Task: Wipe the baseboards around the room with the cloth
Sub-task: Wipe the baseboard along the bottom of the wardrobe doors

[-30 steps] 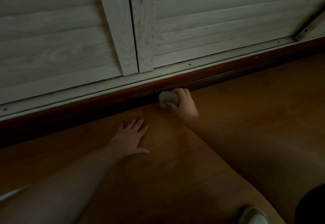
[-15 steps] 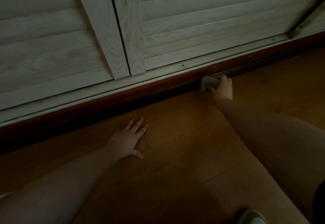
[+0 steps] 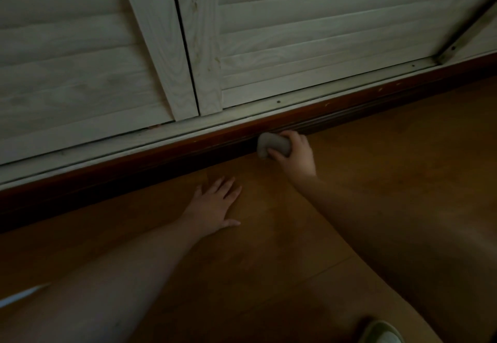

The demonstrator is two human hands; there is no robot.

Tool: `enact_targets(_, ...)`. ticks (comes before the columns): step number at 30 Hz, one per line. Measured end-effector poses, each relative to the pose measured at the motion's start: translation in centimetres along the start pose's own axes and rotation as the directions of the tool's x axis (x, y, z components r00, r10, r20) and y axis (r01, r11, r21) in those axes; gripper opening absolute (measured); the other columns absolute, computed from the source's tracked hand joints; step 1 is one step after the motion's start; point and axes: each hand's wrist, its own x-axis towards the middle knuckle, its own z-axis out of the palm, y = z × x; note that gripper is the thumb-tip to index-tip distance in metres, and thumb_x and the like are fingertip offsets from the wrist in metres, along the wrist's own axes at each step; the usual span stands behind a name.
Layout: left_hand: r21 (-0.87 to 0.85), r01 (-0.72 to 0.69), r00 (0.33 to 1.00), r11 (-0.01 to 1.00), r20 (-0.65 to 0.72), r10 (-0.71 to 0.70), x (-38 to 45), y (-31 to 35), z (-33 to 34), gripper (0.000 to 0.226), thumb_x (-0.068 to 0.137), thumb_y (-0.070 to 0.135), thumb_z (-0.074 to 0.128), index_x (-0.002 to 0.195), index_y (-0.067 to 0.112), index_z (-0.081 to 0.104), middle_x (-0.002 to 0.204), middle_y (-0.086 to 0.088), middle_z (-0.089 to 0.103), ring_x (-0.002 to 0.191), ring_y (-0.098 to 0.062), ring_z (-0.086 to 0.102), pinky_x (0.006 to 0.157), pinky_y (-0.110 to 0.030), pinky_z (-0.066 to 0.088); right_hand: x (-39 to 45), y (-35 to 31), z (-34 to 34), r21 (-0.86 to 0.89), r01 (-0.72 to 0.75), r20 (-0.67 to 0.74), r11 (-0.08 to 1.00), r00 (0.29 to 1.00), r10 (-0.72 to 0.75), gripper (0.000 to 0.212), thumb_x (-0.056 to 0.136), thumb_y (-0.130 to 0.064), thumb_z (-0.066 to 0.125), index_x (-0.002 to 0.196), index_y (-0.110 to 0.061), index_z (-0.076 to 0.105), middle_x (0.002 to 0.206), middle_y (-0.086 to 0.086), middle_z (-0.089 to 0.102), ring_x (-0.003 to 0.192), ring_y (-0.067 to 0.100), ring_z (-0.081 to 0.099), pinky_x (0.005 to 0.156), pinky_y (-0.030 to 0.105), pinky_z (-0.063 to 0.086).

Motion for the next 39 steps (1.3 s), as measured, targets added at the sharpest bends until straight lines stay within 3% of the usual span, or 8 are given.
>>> enact_targets(6,-0.052,0.004,0.999,0.999,0.041,-0.002,1.1,1.6,0.1,0.101,0.085,0.075,0.049,0.157,0.031,-0.006,0.163,0.006,-0.024,0.151,-0.022,-0.016,0.117,-0.064,0.012,0.0,-3.8,4.0,0.083,0.139,0.077,0.987,0.986,-0.146,0.043,0.087,-0.029,0.073,0.125,-0.021,0.056,0.117,-0.001,0.047,0.099,0.008,0.048,0.083,0.02,0.041)
enact_targets(12,-0.027,-0.023,0.999,0.999,0.038,0.024,1.6,0.7,0.4,0.104,0.082,0.074,0.054,0.156,0.038,-0.01,0.162,0.008,-0.026,0.151,-0.02,-0.016,0.116,-0.062,0.013,1.7,-1.7,1.8,0.022,0.154,0.062,0.988,0.986,-0.155,0.043,0.088,-0.027,0.072,0.127,-0.018,0.055,0.122,0.002,0.049,0.104,0.007,0.047,0.088,0.021,0.042)
enact_targets(19,0.011,-0.034,0.999,0.999,0.04,0.034,3.0,0.4,-0.2,0.111,0.072,0.084,0.054,0.152,0.046,-0.013,0.161,0.01,-0.025,0.151,-0.021,-0.012,0.115,-0.064,0.015,4.6,2.3,-4.2,-0.057,0.036,-0.023,0.998,0.999,-0.037,0.041,0.092,-0.016,0.065,0.13,-0.017,0.051,0.133,0.005,0.043,0.116,0.014,0.047,0.104,0.03,0.041)
enact_targets(23,0.001,-0.016,0.997,1.0,0.07,0.016,3.3,0.9,-1.1,0.111,0.073,0.078,0.06,0.153,0.046,-0.011,0.161,0.009,-0.026,0.151,-0.022,-0.013,0.114,-0.066,0.019,6.3,4.3,-7.3,-0.06,-0.146,-0.129,0.987,0.982,0.137,0.041,0.095,-0.014,0.061,0.134,-0.014,0.048,0.138,0.01,0.041,0.122,0.027,0.049,0.1,0.029,0.039)
enact_targets(26,-0.01,-0.006,0.995,1.0,0.099,0.007,3.2,1.3,-1.8,0.108,0.078,0.071,0.064,0.154,0.045,-0.009,0.162,0.009,-0.025,0.151,-0.022,-0.013,0.115,-0.062,0.024,7.3,4.8,-8.5,-0.088,-0.2,-0.14,0.976,0.972,0.187,0.041,0.096,-0.013,0.06,0.135,-0.014,0.047,0.138,0.012,0.04,0.122,0.031,0.049,0.102,0.034,0.041)
enact_targets(31,-0.029,-0.002,0.991,1.0,0.133,0.005,2.9,1.5,-2.9,0.093,0.088,0.064,0.057,0.156,0.042,-0.003,0.164,0.008,-0.02,0.152,-0.022,-0.007,0.115,-0.052,0.032,7.0,5.4,-9.3,-0.027,-0.423,-0.264,0.906,0.877,0.402,0.043,0.096,-0.014,0.058,0.136,-0.013,0.043,0.14,0.015,0.036,0.124,0.037,0.048,0.105,0.047,0.043)
enact_targets(39,-0.016,0.087,0.995,0.996,0.051,-0.087,-0.4,1.0,-0.6,0.086,0.092,0.072,0.036,0.154,0.041,-0.014,0.163,0.007,-0.024,0.152,-0.021,-0.012,0.118,-0.058,0.015,1.2,5.1,-5.6,0.002,-0.316,-0.162,0.949,0.936,0.313,0.048,0.088,-0.023,0.071,0.131,-0.018,0.048,0.131,0.007,0.046,0.116,0.026,0.052,0.09,0.033,0.044)
